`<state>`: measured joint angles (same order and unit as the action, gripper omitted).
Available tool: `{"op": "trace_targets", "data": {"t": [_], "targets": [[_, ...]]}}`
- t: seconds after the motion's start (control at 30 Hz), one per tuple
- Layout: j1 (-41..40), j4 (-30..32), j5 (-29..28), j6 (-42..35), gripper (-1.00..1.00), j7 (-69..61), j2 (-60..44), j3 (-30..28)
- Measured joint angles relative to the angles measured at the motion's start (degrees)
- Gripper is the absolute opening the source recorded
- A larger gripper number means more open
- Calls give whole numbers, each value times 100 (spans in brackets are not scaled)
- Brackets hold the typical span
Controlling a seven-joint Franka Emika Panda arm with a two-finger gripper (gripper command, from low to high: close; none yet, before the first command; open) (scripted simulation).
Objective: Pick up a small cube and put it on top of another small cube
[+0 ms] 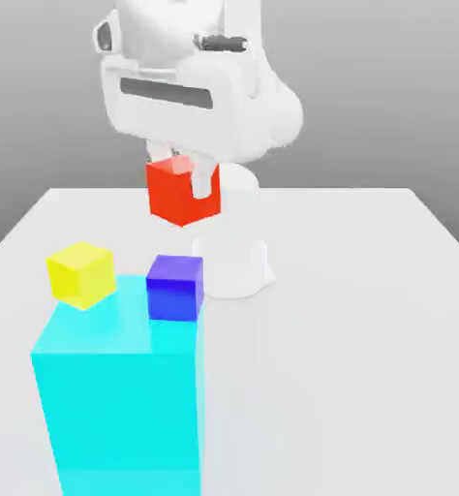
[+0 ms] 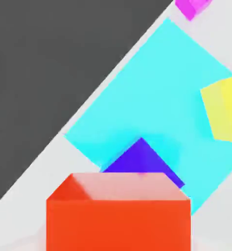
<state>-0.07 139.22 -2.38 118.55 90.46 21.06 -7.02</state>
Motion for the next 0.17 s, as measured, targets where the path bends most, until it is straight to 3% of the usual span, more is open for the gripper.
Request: {"op": "trace_targets", "data": {"t": [0.03,0.07,0.17], "targets": [[-12,150,-8,220,-100,7,-79,-6],[-19,274,-11,405,100,9,-145,-10],[-19,274,-10,405,100,9,-145,-10]]}}
